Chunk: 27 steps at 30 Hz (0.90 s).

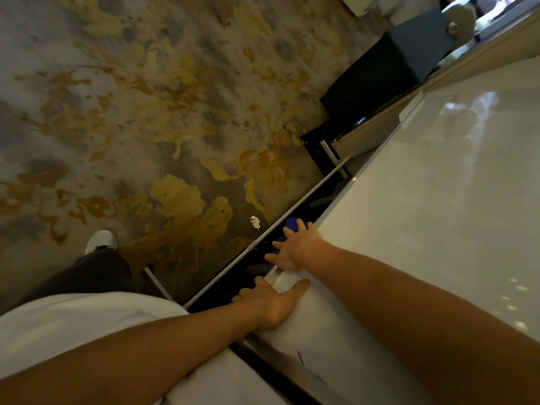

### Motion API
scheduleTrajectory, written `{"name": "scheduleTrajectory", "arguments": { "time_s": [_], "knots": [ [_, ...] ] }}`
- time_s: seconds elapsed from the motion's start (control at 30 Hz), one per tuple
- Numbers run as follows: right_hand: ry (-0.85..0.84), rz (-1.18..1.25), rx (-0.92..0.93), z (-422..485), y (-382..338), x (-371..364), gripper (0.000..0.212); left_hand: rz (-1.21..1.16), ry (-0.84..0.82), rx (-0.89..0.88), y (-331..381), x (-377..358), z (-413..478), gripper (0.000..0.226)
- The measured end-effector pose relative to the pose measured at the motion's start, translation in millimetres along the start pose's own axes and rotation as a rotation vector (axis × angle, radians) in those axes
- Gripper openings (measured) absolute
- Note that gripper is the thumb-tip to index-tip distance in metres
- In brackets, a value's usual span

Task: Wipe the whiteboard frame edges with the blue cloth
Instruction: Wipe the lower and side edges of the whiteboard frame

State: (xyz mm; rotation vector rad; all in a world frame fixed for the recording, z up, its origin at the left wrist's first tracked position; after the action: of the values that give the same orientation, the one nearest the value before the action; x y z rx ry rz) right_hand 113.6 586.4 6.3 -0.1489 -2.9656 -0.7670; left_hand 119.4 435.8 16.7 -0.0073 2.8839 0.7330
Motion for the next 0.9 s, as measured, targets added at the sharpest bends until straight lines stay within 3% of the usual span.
{"name": "scheduleTrajectory", "arguments": {
  "time_s": [0.1,0.17,0.27,0.4,0.47,0.57,0.7,0.73,0.8,0.9],
  "knots": [
    [0.009,-0.108,0.235,1,-12,-4,0.066,0.021,0.007,-0.012,2,3,9,0.129],
    [0.006,-0.149,0.299,3,-3,-4,0.062,-0.039,-0.002,-0.070,12,4,14,0.128],
    [0.053,-0.126,0.160,11,39,5,0.062,-0.173,-0.053,-0.119,26,7,24,0.127],
    [0.100,0.059,-0.149,43,152,28,0.067,-0.245,-0.157,-0.082,55,17,51,0.139],
    [0.089,0.176,-0.182,53,178,30,0.067,-0.322,-0.246,-0.076,77,29,65,0.144],
    [0.139,0.173,-0.005,59,150,31,0.060,-0.382,-0.328,-0.061,121,48,83,0.132],
    [0.159,0.108,0.293,41,120,24,0.046,-0.117,-0.346,-0.178,154,56,99,0.088],
    [0.163,0.127,0.304,37,128,23,0.045,-0.062,-0.329,-0.188,155,56,99,0.088],
    [0.176,0.169,0.258,37,155,25,0.047,-0.116,-0.331,-0.085,156,63,90,0.117],
    [0.220,0.273,-0.009,61,216,49,0.057,-0.200,-0.357,-0.005,162,79,86,0.133]
  ]
}}
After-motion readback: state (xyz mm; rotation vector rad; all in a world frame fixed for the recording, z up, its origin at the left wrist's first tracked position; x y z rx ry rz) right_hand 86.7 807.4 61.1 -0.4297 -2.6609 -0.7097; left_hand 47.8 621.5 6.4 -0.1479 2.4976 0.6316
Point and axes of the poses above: each hand's wrist, its own z-axis towards the middle knuckle, its own x-axis out of the back of the hand, y = z × x, the point moved 2 cm from there along z, towards the middle knuckle, and after that the axes turned 10 degrees about -y, right-handed, at the moved point
